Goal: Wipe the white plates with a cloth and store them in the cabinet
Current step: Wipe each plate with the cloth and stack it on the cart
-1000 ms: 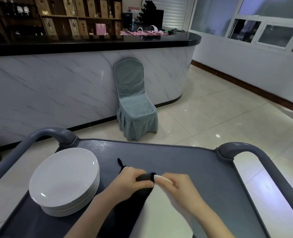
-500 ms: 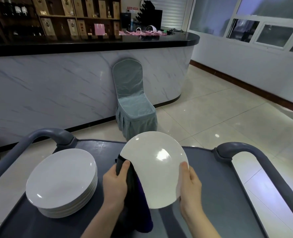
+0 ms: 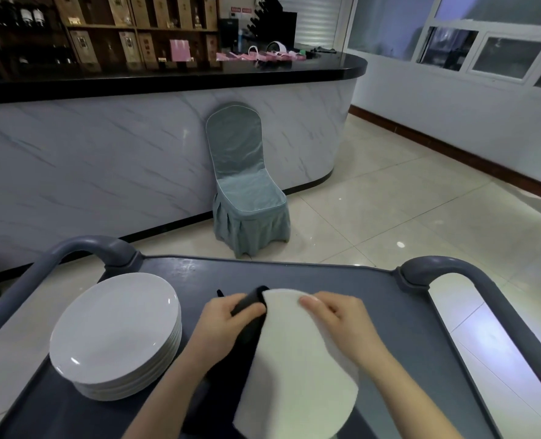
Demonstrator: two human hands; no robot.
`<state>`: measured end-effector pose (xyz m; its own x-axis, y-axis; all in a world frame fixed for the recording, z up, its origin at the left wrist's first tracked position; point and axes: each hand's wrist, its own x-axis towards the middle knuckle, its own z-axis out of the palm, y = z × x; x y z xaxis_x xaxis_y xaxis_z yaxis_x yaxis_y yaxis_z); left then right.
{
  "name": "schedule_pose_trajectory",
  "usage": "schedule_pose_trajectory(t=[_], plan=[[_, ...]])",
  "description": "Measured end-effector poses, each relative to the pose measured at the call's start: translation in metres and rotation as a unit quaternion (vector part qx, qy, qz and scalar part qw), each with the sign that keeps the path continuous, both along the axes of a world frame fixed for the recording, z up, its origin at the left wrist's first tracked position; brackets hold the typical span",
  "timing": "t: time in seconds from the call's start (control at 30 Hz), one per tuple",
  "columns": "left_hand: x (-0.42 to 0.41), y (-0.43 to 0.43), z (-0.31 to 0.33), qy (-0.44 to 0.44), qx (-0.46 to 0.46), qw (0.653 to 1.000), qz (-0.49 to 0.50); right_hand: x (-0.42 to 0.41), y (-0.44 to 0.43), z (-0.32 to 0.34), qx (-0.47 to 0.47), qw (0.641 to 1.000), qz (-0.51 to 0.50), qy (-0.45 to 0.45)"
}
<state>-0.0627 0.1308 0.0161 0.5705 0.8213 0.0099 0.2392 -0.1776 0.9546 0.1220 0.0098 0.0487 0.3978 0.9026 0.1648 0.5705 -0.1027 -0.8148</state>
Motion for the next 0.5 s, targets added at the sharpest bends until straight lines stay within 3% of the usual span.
schedule_pose_trajectory(t=[0.07,0.1,0.17,0.2,0.27,0.37,0.43,0.5], plan=[[0.001,-0.012,-0.012,-0.046,-0.091,0.982,0.157,-0.007,-0.004,-0.005,0.045,0.98,-0.151,0.122],[0.005,-0.021,-0.017,-0.067,-0.146,0.961,0.226,-0.016,-0.005,-0.011,0.073,0.949,-0.229,0.205],[0.014,-0.033,-0.024,-0.1,-0.235,0.919,0.299,-0.032,-0.007,-0.029,0.097,0.878,-0.33,0.333],[0.016,-0.035,-0.026,-0.099,-0.246,0.915,0.303,-0.037,-0.009,-0.039,0.089,0.866,-0.345,0.35],[0.011,-0.029,-0.023,-0.079,-0.219,0.93,0.283,-0.037,-0.015,-0.047,0.055,0.888,-0.308,0.337],[-0.002,-0.009,-0.011,-0.039,-0.113,0.969,0.217,-0.014,-0.017,-0.025,0.021,0.952,-0.18,0.248],[-0.004,0.003,0.001,0.007,-0.023,0.995,0.1,0.002,-0.012,-0.002,-0.01,0.986,-0.072,0.153],[0.002,0.01,0.014,0.063,0.046,0.996,-0.051,0.003,-0.004,0.01,-0.053,0.996,0.044,0.057]])
